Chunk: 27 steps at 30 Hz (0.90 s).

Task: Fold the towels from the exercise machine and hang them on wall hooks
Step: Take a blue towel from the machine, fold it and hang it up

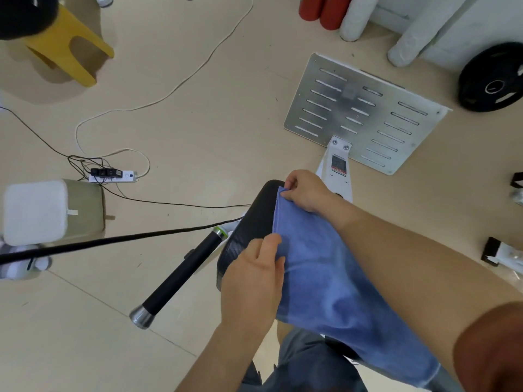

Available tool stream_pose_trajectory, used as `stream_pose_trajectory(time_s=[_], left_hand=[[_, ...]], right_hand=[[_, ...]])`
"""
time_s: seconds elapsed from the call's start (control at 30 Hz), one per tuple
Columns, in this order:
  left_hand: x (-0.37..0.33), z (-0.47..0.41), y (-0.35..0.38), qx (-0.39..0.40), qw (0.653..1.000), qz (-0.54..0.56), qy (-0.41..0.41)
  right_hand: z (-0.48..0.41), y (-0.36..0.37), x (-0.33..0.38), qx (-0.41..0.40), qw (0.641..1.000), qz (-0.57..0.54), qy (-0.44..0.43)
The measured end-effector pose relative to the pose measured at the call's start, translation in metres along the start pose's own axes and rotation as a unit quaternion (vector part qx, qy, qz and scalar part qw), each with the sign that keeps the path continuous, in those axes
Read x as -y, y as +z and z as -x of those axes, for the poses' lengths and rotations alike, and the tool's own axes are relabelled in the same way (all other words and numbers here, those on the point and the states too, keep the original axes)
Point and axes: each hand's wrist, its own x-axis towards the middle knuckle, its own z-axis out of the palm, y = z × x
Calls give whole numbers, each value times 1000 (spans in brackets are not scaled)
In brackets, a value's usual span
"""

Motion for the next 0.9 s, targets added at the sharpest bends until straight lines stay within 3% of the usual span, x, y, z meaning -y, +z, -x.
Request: stream_pose_trajectory(time_s=[0.13,0.3,0.6,0.73,0.9], left_hand=[[15,24,-2,31,993,99,-55],[28,40,11,29,988,120,-90],[28,58,31,-29,969,174,-171],[28,65,42,-43,955,183,-230],[20,79,48,-42,943,208,-256]], right_hand=[[2,-7,3,47,999,6,-26],[1,-9,7,58,998,22,-7],[5,3,-5,-48,998,39,-20],[35,4,-11,-53,998,3,-42],[105,-5,-55,-84,992,77,-49]])
